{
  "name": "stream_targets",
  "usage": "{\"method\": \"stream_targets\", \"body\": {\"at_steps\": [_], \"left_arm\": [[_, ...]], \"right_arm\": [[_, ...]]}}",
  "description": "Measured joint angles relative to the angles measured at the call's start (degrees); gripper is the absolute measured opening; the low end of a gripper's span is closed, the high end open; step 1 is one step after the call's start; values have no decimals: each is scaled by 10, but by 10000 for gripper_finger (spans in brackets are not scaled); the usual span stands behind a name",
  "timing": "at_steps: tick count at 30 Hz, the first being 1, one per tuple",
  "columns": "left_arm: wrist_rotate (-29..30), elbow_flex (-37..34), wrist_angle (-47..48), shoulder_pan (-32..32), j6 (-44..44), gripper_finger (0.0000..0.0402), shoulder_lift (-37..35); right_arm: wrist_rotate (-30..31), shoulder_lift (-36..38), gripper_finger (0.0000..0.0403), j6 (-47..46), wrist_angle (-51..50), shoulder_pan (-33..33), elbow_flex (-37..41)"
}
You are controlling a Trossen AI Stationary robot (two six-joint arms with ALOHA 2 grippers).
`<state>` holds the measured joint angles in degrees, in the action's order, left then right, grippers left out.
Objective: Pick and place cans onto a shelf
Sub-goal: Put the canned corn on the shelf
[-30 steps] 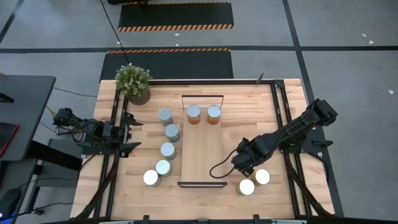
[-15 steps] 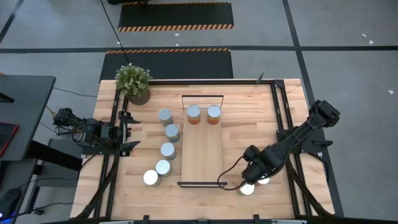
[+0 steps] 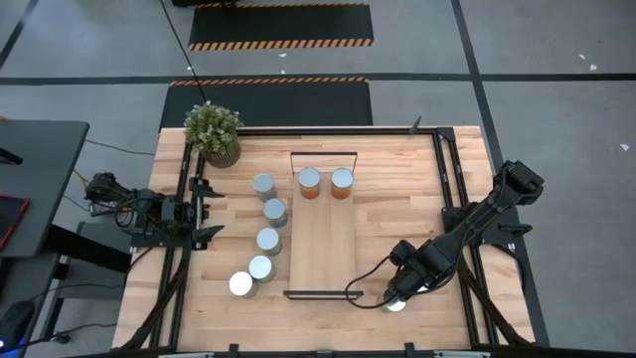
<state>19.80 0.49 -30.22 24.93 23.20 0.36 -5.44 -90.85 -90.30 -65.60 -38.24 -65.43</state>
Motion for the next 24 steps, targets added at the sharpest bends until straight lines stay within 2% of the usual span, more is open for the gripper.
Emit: {"method": "stream_targets", "body": {"at_steps": [9, 16, 20, 24], "left_arm": [[0, 0, 0, 0, 5, 357, 0], [0, 0, 0, 0, -3, 357, 0], [0, 0, 0, 0, -2, 357, 0], [0, 0, -3, 0, 4, 357, 0]], "right_arm": [[-55, 0, 379, 3, 5, -4, 14], [-43, 0, 328, 10, 3, -4, 13], [-32, 1, 327, 41, -18, 1, 7], [-14, 1, 339, 91, -96, 27, -32]]}}
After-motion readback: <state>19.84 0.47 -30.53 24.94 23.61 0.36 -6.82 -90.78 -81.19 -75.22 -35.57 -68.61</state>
